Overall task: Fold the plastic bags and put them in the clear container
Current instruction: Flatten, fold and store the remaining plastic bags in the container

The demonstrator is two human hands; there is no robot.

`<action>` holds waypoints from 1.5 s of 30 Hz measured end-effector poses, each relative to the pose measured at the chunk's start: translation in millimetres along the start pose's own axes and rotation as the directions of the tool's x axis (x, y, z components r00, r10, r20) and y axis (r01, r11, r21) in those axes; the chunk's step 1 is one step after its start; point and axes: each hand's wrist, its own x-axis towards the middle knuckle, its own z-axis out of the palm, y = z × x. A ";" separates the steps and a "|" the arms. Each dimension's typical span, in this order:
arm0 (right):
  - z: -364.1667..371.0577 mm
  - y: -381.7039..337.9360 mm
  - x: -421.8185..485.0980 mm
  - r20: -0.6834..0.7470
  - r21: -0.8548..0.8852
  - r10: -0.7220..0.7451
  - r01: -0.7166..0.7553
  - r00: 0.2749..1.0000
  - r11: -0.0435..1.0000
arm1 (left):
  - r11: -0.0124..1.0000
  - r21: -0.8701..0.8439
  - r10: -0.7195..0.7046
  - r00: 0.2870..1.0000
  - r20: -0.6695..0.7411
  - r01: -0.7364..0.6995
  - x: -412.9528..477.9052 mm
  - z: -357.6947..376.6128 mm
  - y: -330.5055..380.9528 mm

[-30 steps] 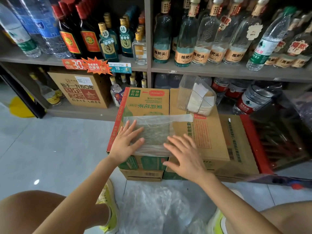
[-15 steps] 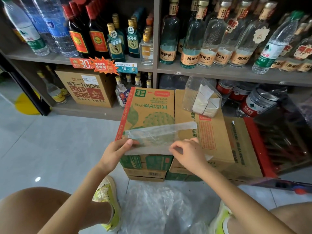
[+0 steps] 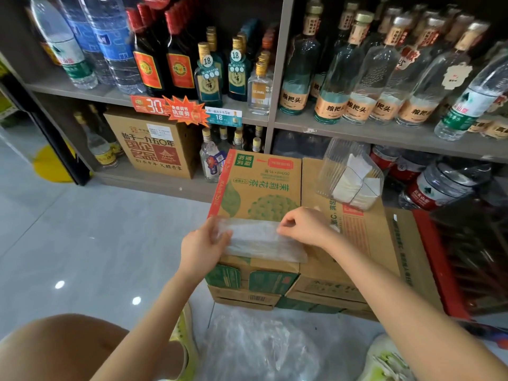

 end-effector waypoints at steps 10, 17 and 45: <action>7.8 2.0 8.3 -0.005 -0.056 -0.022 0.021 1.000 0.998 | 0.830 0.328 0.503 0.860 -0.090 -0.451 -12.6 22.4 5.6; 11.1 3.9 8.4 -0.034 -0.066 -0.020 0.018 0.999 0.998 | 0.842 0.383 0.372 0.923 0.101 -0.381 -11.3 45.6 6.2; 46.4 67.0 -85.3 -0.278 -0.313 -0.020 -0.071 0.960 0.947 | 0.761 0.457 0.385 0.888 0.251 -0.460 -3.5 51.1 -4.9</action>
